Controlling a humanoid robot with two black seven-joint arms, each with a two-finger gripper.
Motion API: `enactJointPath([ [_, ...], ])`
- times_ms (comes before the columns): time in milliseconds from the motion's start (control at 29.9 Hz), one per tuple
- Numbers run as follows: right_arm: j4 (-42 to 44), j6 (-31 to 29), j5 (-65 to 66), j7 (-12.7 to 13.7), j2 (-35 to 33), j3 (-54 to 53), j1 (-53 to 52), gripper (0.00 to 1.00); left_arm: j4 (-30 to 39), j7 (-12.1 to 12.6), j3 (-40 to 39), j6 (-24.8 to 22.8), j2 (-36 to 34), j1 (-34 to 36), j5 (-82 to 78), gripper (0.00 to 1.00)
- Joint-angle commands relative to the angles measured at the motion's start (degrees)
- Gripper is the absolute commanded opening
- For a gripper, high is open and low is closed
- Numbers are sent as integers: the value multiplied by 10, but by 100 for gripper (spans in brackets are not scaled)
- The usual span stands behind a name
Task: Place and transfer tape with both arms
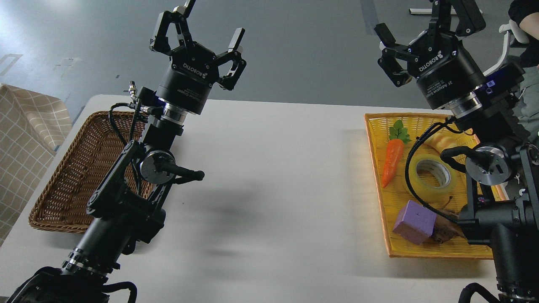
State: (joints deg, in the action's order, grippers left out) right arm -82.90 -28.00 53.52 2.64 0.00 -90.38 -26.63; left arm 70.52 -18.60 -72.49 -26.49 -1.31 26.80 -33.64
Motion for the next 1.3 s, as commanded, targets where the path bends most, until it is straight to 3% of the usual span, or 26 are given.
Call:
enactJointPath([
  [0,-3,0,0,1,0,1,1,100,-5,2,3,7,8,2,-3,98],
  [167,0,0,1,0,0,3,2,100,-9,2,8,20,10,-2,-1,98],
  [602,-2,0,0,1,0,22,5,100,-1,0,24,-15,13,-11,-1,98],
  [1270,-32,0,-2,0,0,18,38,100,-6,-4,19,-15,9,-11,-1,98],
])
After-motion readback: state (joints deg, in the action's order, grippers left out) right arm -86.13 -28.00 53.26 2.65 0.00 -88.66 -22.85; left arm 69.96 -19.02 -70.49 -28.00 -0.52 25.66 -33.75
